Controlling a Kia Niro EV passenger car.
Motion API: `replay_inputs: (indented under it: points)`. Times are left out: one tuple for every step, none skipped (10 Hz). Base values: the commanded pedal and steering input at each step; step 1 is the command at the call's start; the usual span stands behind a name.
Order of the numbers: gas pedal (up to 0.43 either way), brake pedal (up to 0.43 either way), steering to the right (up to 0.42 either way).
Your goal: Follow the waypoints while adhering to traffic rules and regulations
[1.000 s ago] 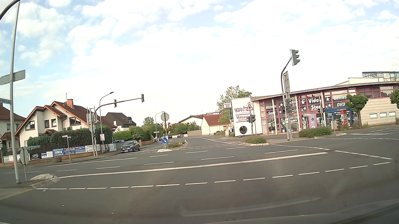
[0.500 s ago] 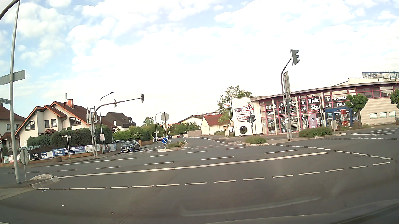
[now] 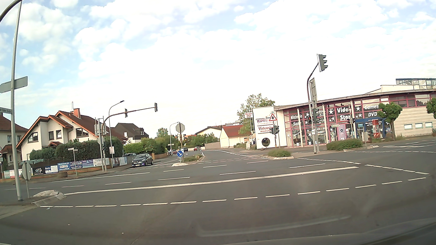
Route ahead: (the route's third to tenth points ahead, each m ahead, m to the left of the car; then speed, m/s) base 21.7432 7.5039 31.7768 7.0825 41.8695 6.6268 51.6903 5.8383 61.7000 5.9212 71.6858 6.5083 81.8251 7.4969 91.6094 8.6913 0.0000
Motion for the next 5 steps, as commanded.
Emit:
replay_inputs:
  points:
    - [0.0,0.268,0.0]
    - [0.0,0.268,0.0]
    - [0.0,0.268,0.0]
    - [0.0,0.268,0.0]
    - [0.0,0.268,0.0]
